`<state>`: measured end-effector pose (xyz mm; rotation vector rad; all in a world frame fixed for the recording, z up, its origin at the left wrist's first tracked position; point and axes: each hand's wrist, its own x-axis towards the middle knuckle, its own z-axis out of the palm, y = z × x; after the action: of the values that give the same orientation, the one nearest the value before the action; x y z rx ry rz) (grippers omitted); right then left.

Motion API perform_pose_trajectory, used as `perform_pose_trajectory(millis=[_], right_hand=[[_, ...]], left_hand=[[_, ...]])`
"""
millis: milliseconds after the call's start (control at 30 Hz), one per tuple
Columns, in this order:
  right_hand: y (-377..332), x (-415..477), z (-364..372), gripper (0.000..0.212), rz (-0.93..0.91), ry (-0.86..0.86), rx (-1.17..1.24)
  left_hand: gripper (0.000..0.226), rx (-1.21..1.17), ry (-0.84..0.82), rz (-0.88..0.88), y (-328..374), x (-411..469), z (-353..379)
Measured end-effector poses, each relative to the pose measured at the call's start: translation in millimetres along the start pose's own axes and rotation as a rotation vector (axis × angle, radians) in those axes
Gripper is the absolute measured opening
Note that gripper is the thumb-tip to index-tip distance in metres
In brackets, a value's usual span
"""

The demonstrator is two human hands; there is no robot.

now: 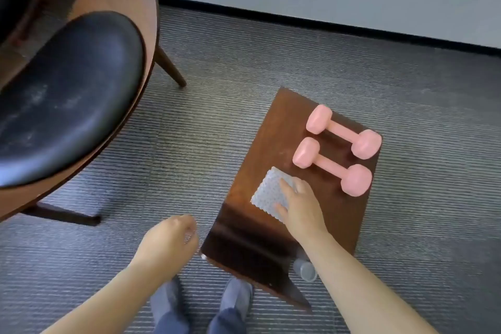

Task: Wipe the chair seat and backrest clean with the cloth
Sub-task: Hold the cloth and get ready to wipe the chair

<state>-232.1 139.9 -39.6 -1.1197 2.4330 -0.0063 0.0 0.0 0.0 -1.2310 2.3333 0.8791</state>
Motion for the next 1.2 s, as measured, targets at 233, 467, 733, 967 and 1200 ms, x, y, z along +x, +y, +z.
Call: perform_pose_trajectory(millis=[233,467,733,967,1200], right_hand=[[12.1,19.9,52.5,0.062,0.004,0.056,-0.105],[-1.6,14.0,71.4,0.060,0.116,0.162,-0.022],[-20.6,-2.9,46.8,0.036,0.163,0.104,0.233],[-54.6,-42.7,-4.7,0.029,0.079,0.116,0.362],[-120.8,-76.2,-77.8,0.017,-0.159,0.090,0.418]], left_hand=[[0.013,-0.029,0.033,0.024,-4.8,40.5,23.9],[0.016,-0.029,0.038,0.082,-4.8,48.3,31.9],[0.017,-0.008,0.020,0.077,-12.2,26.3,14.0],[0.019,-0.018,0.018,0.000,-16.2,-32.8,-29.4],[0.020,-0.115,0.123,-0.110,-29.6,-111.1,-94.5]])
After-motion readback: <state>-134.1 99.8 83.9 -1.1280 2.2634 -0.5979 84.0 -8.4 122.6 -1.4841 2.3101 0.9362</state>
